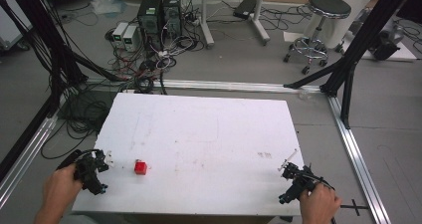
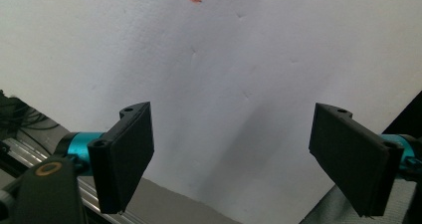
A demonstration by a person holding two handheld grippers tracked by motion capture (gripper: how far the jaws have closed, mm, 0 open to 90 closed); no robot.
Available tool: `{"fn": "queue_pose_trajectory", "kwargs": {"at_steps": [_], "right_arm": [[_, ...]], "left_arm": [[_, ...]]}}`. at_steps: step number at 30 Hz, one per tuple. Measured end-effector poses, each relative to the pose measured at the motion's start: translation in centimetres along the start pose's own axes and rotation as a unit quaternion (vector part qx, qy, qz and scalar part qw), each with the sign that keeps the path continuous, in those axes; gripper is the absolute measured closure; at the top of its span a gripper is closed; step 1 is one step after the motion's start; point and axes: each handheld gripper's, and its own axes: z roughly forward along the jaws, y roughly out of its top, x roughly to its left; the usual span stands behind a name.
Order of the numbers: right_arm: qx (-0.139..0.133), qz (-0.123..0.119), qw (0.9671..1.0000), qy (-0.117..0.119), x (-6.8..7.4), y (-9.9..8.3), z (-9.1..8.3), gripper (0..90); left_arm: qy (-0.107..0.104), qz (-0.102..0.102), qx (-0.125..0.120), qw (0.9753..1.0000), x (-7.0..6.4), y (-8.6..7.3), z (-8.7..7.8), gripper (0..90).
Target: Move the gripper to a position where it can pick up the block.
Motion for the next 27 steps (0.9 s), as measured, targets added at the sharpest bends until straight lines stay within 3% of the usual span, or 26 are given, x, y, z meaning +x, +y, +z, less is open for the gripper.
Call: {"fn": "queue_pose_trajectory", "kwargs": {"at_steps": [9,12,19,27], "right_arm": [[0.000,-0.002,1.0000,0.003,0.0,0.1,0.0,1.6],[-0.002,-0.002,1.0000,0.004,0.1,0.1,0.0,1.6],[-0.004,-0.004,1.0000,0.006,0.4,0.1,-0.1,1.6],[-0.006,-0.005,1.0000,0.006,0.3,0.1,0.0,1.6]], "left_arm": [[-0.006,0.000,-0.005,1.0000,-0.1,0.1,0.1,17.5],[-0.002,0.009,0.002,1.0000,-0.1,0.3,0.3,17.5],[-0.011,0.018,-0.012,0.9997,0.1,0.7,0.0,17.5],[-0.009,0.015,-0.026,0.9995,1.0,0.9,-1.1,16.9]]}}
